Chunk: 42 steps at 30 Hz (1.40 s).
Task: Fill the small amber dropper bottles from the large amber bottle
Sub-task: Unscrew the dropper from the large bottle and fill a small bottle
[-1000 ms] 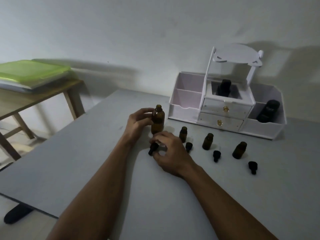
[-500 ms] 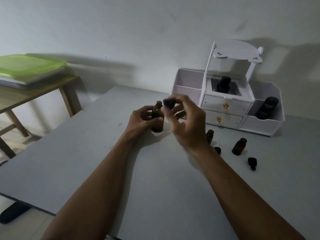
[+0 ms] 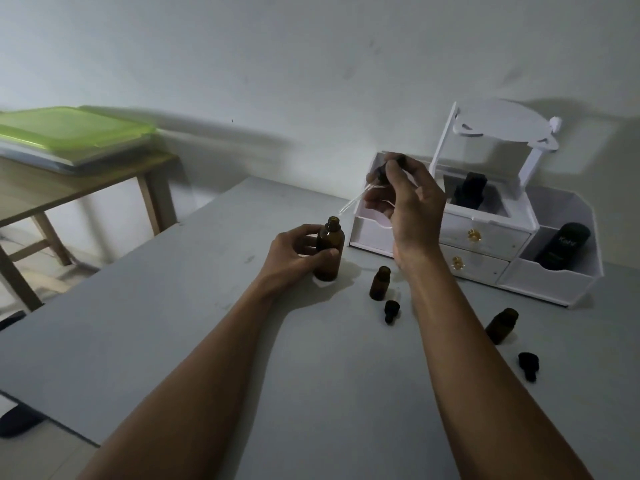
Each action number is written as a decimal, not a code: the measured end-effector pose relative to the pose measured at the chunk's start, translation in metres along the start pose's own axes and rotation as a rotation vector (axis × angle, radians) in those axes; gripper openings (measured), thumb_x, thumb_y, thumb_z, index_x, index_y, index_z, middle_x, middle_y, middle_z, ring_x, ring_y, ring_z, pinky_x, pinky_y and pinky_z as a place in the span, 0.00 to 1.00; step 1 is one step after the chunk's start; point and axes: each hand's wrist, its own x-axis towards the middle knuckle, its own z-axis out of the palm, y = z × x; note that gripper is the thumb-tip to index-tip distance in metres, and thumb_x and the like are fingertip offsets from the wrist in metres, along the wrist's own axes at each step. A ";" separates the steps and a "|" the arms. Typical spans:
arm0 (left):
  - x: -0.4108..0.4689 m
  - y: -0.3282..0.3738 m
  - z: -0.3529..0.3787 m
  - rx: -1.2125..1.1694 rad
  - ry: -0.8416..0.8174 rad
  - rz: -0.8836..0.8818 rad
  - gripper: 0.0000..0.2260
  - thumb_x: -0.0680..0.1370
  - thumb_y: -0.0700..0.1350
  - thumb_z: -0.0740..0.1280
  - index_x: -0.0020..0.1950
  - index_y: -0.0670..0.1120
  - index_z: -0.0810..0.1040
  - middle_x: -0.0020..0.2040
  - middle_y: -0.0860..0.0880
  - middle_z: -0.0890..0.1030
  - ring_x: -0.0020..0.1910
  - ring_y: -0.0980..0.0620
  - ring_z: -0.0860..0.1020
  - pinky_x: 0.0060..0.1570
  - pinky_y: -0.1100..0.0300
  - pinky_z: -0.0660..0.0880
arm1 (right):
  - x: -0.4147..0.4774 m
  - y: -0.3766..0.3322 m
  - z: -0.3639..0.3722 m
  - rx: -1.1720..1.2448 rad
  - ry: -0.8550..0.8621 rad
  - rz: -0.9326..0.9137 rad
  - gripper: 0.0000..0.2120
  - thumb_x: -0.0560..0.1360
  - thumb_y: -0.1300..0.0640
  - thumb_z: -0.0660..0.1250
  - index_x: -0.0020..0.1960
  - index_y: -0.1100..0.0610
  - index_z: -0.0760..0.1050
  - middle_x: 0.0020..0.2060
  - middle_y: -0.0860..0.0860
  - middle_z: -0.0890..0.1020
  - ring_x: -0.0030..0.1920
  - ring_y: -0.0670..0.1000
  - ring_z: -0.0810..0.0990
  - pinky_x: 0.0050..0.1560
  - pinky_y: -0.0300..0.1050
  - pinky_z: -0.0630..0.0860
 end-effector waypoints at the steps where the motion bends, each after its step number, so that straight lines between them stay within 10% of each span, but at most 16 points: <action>1: 0.000 -0.001 0.000 0.004 0.001 0.000 0.19 0.72 0.50 0.76 0.62 0.55 0.81 0.53 0.51 0.86 0.51 0.54 0.84 0.53 0.55 0.81 | 0.000 0.001 0.000 0.003 -0.007 0.003 0.04 0.80 0.58 0.66 0.51 0.57 0.80 0.35 0.49 0.84 0.33 0.49 0.83 0.39 0.47 0.83; 13: -0.004 0.004 0.004 -0.016 0.022 -0.007 0.19 0.70 0.50 0.76 0.60 0.58 0.82 0.53 0.51 0.86 0.53 0.52 0.84 0.57 0.47 0.80 | 0.006 0.009 0.006 -0.180 -0.124 0.018 0.10 0.80 0.55 0.67 0.55 0.61 0.80 0.42 0.61 0.83 0.35 0.56 0.82 0.38 0.48 0.81; 26: -0.004 0.003 0.002 0.014 0.024 0.006 0.20 0.71 0.49 0.76 0.63 0.52 0.81 0.54 0.49 0.86 0.52 0.50 0.85 0.57 0.45 0.81 | 0.009 0.051 0.009 -0.626 -0.267 -0.047 0.07 0.75 0.55 0.73 0.51 0.57 0.86 0.43 0.49 0.87 0.44 0.43 0.85 0.49 0.33 0.79; 42: -0.003 0.004 0.002 0.042 0.017 0.012 0.21 0.71 0.50 0.76 0.64 0.52 0.81 0.54 0.48 0.86 0.52 0.49 0.85 0.55 0.44 0.81 | 0.007 0.057 0.018 -0.636 -0.120 -0.155 0.03 0.71 0.62 0.75 0.41 0.62 0.86 0.38 0.55 0.87 0.36 0.47 0.83 0.41 0.34 0.79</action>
